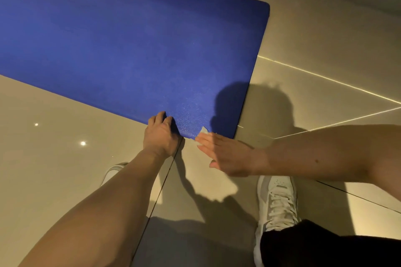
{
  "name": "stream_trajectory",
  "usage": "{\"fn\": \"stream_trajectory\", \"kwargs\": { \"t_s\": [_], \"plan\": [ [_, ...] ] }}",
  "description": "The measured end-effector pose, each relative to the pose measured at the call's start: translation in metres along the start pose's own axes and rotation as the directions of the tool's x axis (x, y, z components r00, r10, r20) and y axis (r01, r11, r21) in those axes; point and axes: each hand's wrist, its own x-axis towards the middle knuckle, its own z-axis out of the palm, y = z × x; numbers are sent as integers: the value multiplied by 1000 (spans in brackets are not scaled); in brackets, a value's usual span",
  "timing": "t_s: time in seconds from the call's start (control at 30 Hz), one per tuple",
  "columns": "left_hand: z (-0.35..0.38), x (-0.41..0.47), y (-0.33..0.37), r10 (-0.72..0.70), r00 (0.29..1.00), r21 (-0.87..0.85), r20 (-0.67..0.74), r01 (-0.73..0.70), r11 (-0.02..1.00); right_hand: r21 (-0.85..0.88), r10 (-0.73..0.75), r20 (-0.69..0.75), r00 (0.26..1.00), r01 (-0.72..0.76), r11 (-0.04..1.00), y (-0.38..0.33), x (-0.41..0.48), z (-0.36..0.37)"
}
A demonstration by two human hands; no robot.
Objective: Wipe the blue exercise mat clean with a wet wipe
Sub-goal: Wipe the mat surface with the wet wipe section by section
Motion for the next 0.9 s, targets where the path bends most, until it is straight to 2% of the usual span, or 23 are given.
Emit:
{"fn": "stream_trajectory", "kwargs": {
  "t_s": [0.07, 0.2, 0.27, 0.33, 0.4, 0.47, 0.53, 0.6, 0.7, 0.77, 0.9],
  "plan": [
    [0, 0, 3, -8, 1000, 4, 0, 8, 1000, 12, -12, -17, 1000, 12, 1000, 13, 6, -7],
    [1, 1, 10, -10, 1000, 23, 3, 10, 1000, -3, 107, -59, 992, -108, 994, 57, 35, -28],
    [1, 3, 12, 14, 1000, 31, 1, -14, 999, -2, 219, -70, 973, -220, 976, 74, 42, -35],
    [2, 6, 13, 24, 1000, 33, 7, -25, 999, 58, 367, -110, 924, -363, 930, 85, 47, -37],
    [2, 9, 15, 27, 1000, 35, 12, -27, 999, 134, 438, -124, 890, -422, 897, 84, 53, -36],
    [2, 12, 18, 30, 999, 38, 16, -31, 999, 192, 389, -122, 913, -363, 912, 68, 53, -33],
    [2, 15, 19, 32, 999, 32, 9, -32, 999, 219, 275, -84, 958, -252, 943, 39, 41, -24],
    [1, 18, 20, 30, 1000, 35, 1, -30, 999, 208, 161, -64, 985, -144, 968, 17, 20, -15],
    [0, 22, 20, 27, 1000, 36, 6, -28, 999, 140, 53, -30, 998, -48, 989, 27, 5, -12],
    [-1, 24, 20, 32, 999, 34, 7, -33, 999, 121, 62, -11, 998, -61, 991, 49, 8, -19],
    [-3, 34, 18, 38, 999, 44, 15, -39, 998, 79, 247, -33, 969, -243, 967, 96, 27, -33]
  ]
}}
